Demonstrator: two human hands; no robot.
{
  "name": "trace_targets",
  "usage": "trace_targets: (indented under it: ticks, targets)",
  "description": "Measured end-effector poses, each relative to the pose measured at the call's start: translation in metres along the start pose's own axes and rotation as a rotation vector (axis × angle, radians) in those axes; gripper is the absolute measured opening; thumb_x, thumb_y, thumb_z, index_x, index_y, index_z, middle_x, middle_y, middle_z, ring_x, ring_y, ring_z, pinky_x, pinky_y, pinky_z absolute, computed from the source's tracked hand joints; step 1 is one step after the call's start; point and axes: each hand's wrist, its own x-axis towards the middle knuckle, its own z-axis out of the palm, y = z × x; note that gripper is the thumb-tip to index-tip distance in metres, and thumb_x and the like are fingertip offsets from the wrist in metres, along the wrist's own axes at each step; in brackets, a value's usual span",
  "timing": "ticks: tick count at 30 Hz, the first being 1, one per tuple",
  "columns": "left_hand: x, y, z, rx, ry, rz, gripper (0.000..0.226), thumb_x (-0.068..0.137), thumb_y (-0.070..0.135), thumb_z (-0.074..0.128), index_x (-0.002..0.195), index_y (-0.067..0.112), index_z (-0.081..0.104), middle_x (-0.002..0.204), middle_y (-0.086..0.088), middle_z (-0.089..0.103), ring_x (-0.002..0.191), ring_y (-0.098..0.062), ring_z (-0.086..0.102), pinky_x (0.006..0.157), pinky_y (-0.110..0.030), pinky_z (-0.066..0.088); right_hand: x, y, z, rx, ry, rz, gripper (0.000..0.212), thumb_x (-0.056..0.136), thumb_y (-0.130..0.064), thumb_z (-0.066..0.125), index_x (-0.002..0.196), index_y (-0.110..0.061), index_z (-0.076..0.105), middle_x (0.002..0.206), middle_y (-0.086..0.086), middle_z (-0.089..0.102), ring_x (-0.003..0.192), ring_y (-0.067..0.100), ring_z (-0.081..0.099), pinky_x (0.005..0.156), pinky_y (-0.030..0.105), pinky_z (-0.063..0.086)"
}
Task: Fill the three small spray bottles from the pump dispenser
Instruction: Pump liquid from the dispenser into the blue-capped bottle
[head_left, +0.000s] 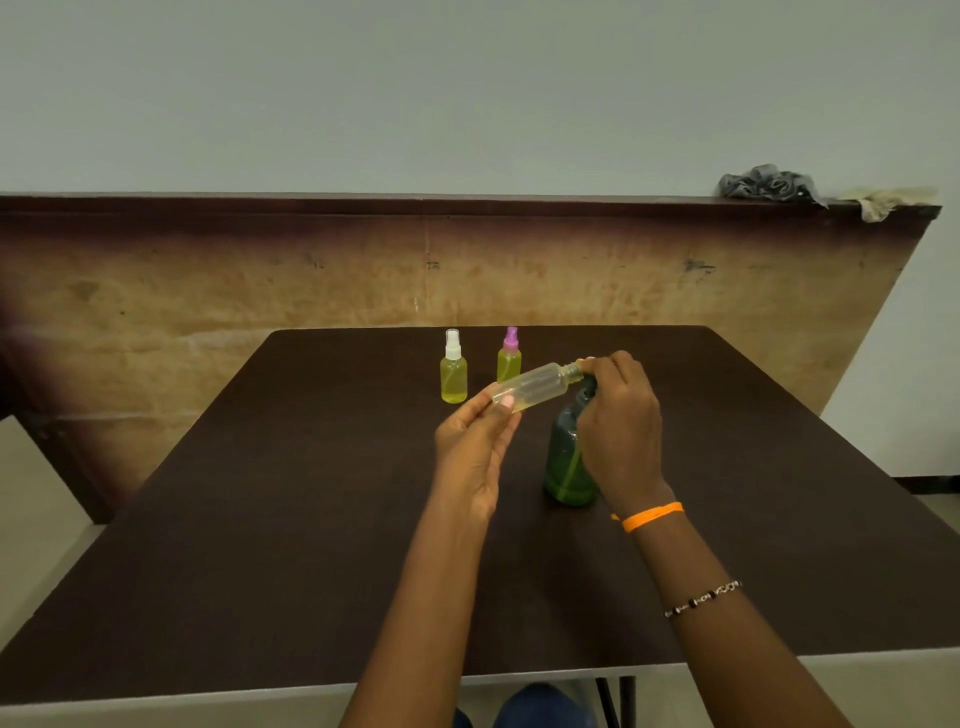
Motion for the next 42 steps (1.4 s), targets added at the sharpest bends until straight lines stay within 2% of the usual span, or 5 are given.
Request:
trace_targets:
  ticks: [10, 16, 26, 33, 42]
  targets:
    - [-0.004, -0.004, -0.004, -0.025, 0.007, -0.063, 0.031, 0.087, -0.004, 0.056, 0.118, -0.005, 0.056, 0.110, -0.017, 0.065, 0.103, -0.020, 0.063, 0.079, -0.020, 0.055, 0.003, 0.005, 0.003, 0.055, -0.003, -0.025, 0.036, 0.078, -0.007, 0.032, 0.086, 0.004, 0.066, 0.081, 0.016, 0.059, 0.071, 0.032, 0.059, 0.057, 0.038, 0.051]
    - [-0.004, -0.008, -0.006, -0.033, -0.001, -0.066, 0.029, 0.088, -0.003, 0.056, 0.116, -0.006, 0.057, 0.111, -0.018, 0.065, 0.105, -0.021, 0.063, 0.082, -0.021, 0.054, -0.005, 0.009, 0.007, 0.200, 0.089, -0.024, 0.038, 0.082, -0.004, 0.031, 0.090, 0.005, 0.067, 0.086, 0.018, 0.064, 0.080, 0.030, 0.065, 0.073, 0.027, 0.050]
    - [-0.004, -0.001, -0.003, -0.041, 0.000, -0.061, 0.029, 0.086, -0.003, 0.057, 0.115, -0.005, 0.058, 0.104, -0.015, 0.067, 0.099, -0.019, 0.065, 0.080, -0.021, 0.055, 0.005, 0.003, 0.000, 0.028, 0.009, -0.050, 0.029, 0.077, -0.001, 0.037, 0.083, 0.003, 0.065, 0.079, 0.015, 0.057, 0.061, 0.032, 0.057, 0.049, 0.038, 0.049]
    - [-0.004, -0.006, -0.003, -0.029, -0.002, -0.058, 0.024, 0.087, -0.003, 0.057, 0.110, -0.003, 0.060, 0.102, -0.013, 0.068, 0.099, -0.019, 0.065, 0.082, -0.021, 0.054, -0.009, 0.012, 0.010, 0.112, 0.107, -0.065, 0.033, 0.083, -0.001, 0.035, 0.093, 0.006, 0.066, 0.084, 0.018, 0.060, 0.073, 0.032, 0.063, 0.061, 0.036, 0.055]
    - [-0.005, -0.002, -0.002, -0.064, 0.001, -0.061, 0.031, 0.086, -0.003, 0.058, 0.116, -0.007, 0.056, 0.103, -0.015, 0.067, 0.098, -0.020, 0.065, 0.082, -0.023, 0.055, 0.005, 0.004, 0.000, 0.017, 0.021, -0.066, 0.034, 0.078, -0.007, 0.032, 0.082, 0.004, 0.064, 0.078, 0.016, 0.056, 0.060, 0.032, 0.056, 0.049, 0.030, 0.042]
